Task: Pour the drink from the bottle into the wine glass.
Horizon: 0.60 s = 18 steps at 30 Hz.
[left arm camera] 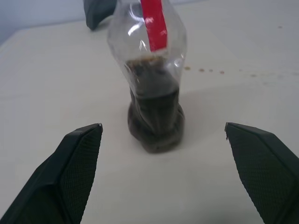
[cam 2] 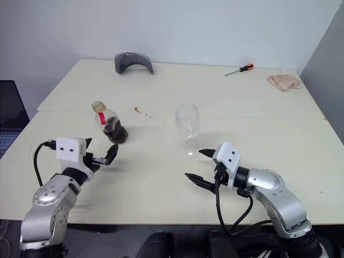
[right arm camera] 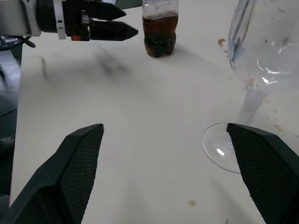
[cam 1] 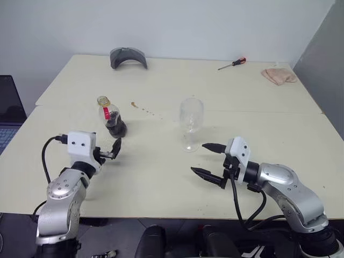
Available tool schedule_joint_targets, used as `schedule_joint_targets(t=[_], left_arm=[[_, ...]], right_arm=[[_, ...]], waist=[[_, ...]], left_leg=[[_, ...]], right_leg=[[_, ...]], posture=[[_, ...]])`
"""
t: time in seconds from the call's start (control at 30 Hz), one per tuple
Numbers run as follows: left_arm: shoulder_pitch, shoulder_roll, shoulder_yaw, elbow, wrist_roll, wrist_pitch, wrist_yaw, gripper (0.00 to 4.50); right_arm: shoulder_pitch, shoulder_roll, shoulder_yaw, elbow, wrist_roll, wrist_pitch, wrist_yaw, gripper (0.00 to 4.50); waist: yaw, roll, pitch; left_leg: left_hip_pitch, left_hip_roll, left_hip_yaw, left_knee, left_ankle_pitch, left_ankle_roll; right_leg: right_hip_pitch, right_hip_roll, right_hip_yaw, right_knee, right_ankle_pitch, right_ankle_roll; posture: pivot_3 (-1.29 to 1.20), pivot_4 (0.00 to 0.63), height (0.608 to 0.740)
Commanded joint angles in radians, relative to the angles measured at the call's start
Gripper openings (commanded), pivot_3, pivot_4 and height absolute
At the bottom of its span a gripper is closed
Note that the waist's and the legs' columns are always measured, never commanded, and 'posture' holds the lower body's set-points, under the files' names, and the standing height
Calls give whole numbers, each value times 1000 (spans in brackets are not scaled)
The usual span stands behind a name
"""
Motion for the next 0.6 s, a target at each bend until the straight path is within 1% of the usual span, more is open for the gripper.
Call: schedule_joint_targets(t=[0.03,0.23,0.37,0.53,0.6], left_arm=[[-65,16,-8,43,34,-36,8,4500],[-179,26,-38,160,72,-52,4,4500],[-229,10,-41,230,78,-57,15,4500],[-327,-34,-70,383,87,-117,15,4500],[-363,-40,-76,436,95,-146,13,4095]], right_arm=[[-8,0,-15,-53,47,9,3,4480],[-19,2,-9,-74,67,23,-9,4480],[-23,1,-9,-73,68,20,-19,4480],[-43,9,-5,-68,69,18,-34,4480],[-48,14,-3,-66,71,19,-39,4500]], waist=[[0,0,0],[1,0,0],[1,0,0],[4,-1,0],[5,-1,0]], left_leg=[[0,0,0,0,0,0],[0,0,0,0,0,0],[0,0,0,0,0,0],[0,0,0,1,0,0],[0,0,0,1,0,0]], right_leg=[[0,0,0,0,0,0],[0,0,0,0,0,0],[0,0,0,0,0,0],[0,0,0,0,0,0],[0,0,0,0,0,0]], posture=[[0,150,740],[0,150,740],[0,150,740],[0,150,740],[0,150,740]])
